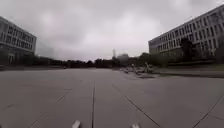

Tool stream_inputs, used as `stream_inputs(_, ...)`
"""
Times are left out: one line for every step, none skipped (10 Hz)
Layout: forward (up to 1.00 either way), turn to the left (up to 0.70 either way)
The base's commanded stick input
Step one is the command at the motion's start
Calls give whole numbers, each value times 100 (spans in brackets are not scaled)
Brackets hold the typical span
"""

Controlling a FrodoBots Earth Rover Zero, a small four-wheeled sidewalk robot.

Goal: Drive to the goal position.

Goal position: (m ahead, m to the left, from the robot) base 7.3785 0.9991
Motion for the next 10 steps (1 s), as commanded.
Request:
stream_inputs(70, 0)
stream_inputs(70, 0)
stream_inputs(70, 0)
stream_inputs(70, 0)
stream_inputs(70, 0)
stream_inputs(70, 0)
stream_inputs(70, 0)
stream_inputs(70, 0)
stream_inputs(70, 0)
stream_inputs(70, 0)
